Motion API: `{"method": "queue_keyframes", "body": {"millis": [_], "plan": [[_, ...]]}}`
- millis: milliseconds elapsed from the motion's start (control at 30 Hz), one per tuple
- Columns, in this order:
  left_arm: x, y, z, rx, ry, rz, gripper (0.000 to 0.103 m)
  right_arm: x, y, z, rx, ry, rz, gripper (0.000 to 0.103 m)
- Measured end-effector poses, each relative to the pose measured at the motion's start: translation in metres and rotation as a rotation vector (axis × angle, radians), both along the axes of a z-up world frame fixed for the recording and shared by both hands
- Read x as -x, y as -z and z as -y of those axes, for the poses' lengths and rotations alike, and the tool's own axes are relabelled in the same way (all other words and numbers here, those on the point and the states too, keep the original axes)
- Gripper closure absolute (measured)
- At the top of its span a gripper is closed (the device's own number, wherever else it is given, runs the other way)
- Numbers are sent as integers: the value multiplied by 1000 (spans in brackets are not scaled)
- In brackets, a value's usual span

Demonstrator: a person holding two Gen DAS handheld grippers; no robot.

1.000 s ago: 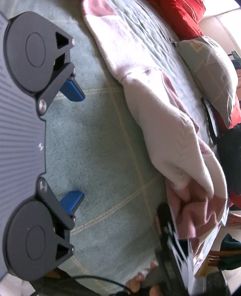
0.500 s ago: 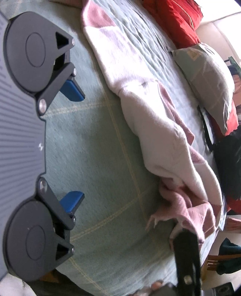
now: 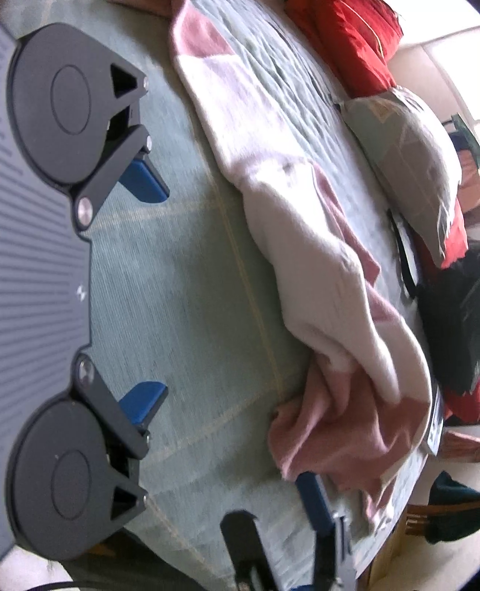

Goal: Fold clothes

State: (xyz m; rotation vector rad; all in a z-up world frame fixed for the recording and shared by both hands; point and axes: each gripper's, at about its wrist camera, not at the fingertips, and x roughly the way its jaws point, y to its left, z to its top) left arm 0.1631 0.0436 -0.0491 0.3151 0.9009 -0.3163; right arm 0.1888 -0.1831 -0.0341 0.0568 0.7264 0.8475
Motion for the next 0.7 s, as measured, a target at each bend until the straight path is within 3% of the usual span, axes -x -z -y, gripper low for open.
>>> {"method": "queue_keyframes", "body": {"millis": [267,467,567,667,700], "plan": [[-8,13,50,31,126,27,1,18,28,34,306,307,25,0],[-13,30,89,-19,238,114,1,33,45,48,296,385,35,0],[-15,32,100,-21,300,212,1,38,49,51,280,399,54,0],[-11,30,113,-98,320,314,1,41,49,54,273,381,68,0],[-6,30,119,-155,340,367,1,42,49,55,264,377,68,0]]}}
